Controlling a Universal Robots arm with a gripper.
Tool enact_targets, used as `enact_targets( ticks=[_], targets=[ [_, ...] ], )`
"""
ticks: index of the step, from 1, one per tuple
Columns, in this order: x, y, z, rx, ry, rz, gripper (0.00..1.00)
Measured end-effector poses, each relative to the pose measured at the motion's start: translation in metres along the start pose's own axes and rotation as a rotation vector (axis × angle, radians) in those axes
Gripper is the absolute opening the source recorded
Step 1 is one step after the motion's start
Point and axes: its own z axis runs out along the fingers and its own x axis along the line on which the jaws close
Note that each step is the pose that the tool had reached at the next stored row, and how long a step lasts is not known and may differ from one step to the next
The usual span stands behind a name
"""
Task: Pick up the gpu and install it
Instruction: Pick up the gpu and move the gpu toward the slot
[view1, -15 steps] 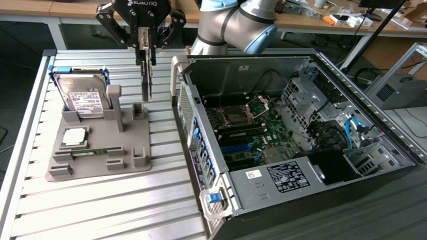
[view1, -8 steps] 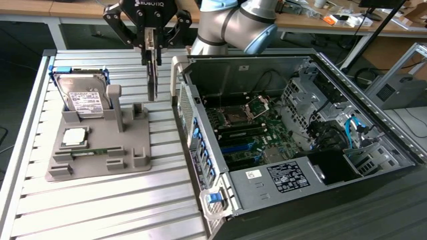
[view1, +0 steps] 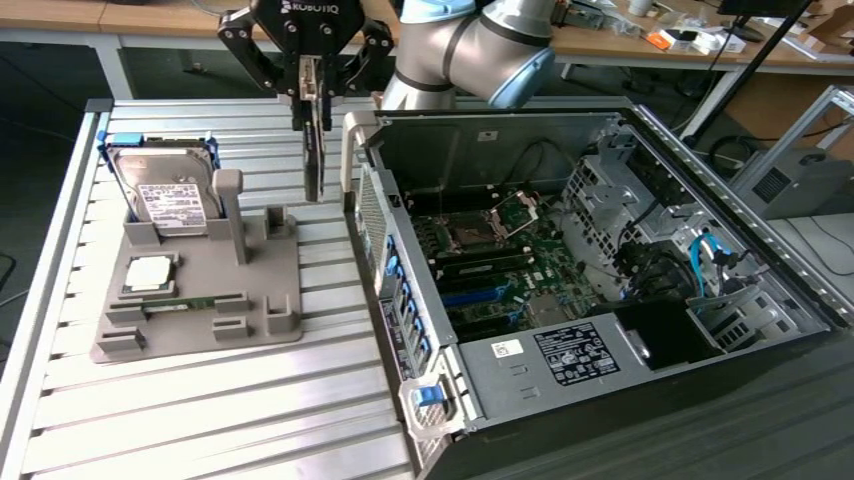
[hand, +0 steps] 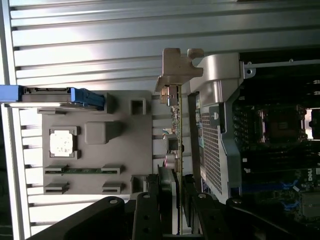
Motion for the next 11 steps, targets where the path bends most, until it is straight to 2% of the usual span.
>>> enact_targets(
  ticks=[11],
  targets=[
    [-0.013, 0.0010, 0.0003, 0.0020, -0.0002, 0.000, 0.30]
  ],
)
